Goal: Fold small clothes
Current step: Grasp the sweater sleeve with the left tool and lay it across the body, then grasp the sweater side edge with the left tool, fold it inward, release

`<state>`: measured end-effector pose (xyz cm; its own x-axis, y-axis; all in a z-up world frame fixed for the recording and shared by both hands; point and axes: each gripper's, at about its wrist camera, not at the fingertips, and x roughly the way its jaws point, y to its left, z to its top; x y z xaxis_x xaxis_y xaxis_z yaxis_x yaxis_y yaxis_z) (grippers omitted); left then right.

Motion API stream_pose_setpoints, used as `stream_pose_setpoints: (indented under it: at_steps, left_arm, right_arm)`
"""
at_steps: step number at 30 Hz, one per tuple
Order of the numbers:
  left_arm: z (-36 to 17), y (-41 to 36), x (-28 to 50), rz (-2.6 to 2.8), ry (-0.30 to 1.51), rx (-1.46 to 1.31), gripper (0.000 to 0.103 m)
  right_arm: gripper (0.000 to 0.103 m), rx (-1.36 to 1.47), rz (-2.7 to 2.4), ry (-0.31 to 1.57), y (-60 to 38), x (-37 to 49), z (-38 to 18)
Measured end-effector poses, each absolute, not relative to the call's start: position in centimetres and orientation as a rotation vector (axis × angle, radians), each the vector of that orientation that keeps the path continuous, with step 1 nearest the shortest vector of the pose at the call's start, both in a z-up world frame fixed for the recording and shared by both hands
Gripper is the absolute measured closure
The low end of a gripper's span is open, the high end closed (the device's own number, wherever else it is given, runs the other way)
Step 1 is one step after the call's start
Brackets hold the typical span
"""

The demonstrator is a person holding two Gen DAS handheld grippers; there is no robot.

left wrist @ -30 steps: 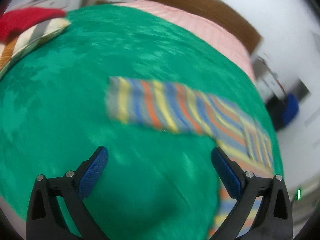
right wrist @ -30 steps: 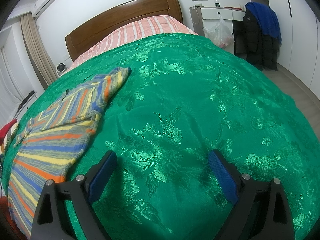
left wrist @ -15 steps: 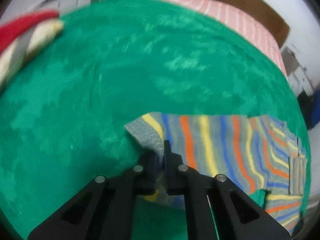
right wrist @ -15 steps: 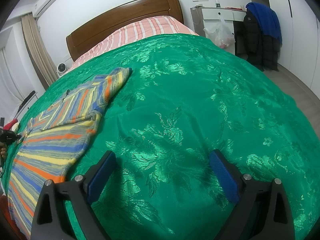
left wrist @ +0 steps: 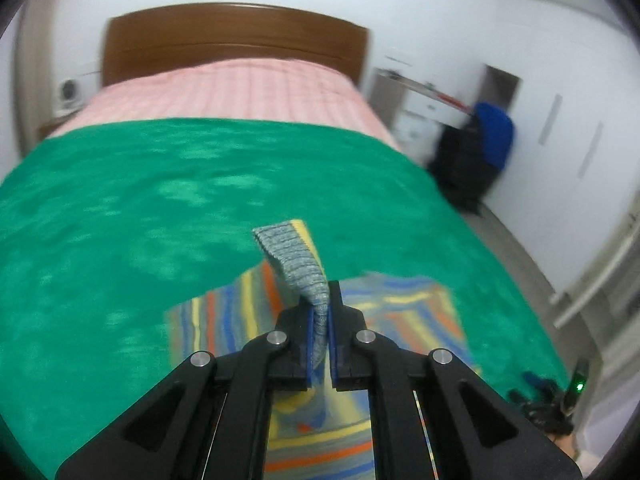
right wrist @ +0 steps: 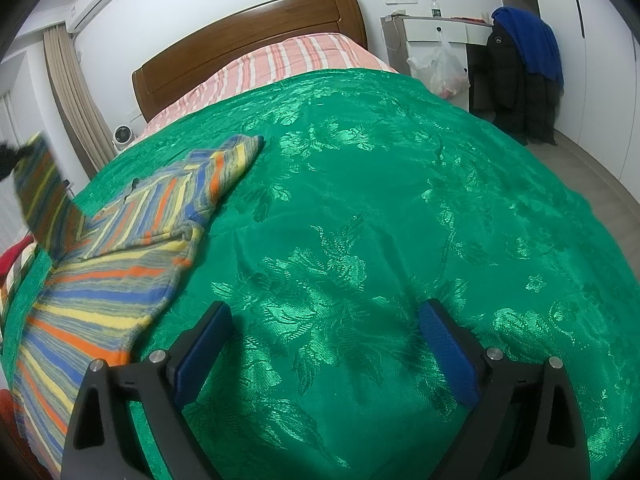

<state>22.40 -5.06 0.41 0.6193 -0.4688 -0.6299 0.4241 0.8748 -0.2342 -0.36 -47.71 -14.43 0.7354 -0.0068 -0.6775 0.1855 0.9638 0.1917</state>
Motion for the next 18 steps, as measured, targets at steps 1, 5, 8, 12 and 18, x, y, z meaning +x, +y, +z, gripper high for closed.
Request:
stream_pose_setpoints:
  at_steps: [1, 5, 8, 12, 18]
  left_arm:
    - [-0.9, -7.5, 22.5, -0.535, 0.774, -0.046, 0.091]
    - [-5.1, -9.1, 24.0, -0.557, 0.946, -0.185, 0.034]
    - [-6.1, -4.4, 26.0, -0.501, 0.976, -0.398, 0.034]
    - [-6.6, 1.5, 28.0, -0.323, 0.997, -0.305, 0.038]
    - [-12.2, 3.3, 28.8, -0.290, 1.168, -0.171, 0.044]
  right_arm:
    - [0.009, 0.254, -0.107, 0.739, -47.7, -0.4, -14.4]
    - [0.009, 0.255, -0.106, 0.739, -47.7, -0.3, -14.4]
    - [0.009, 0.259, -0.103, 0.735, -47.8, -0.4, -14.4]
    - [0.009, 0.272, -0.093, 0.722, -48.1, -0.6, -14.5]
    - [0.009, 0.264, -0.097, 0.721, -48.1, -0.6, -14.5]
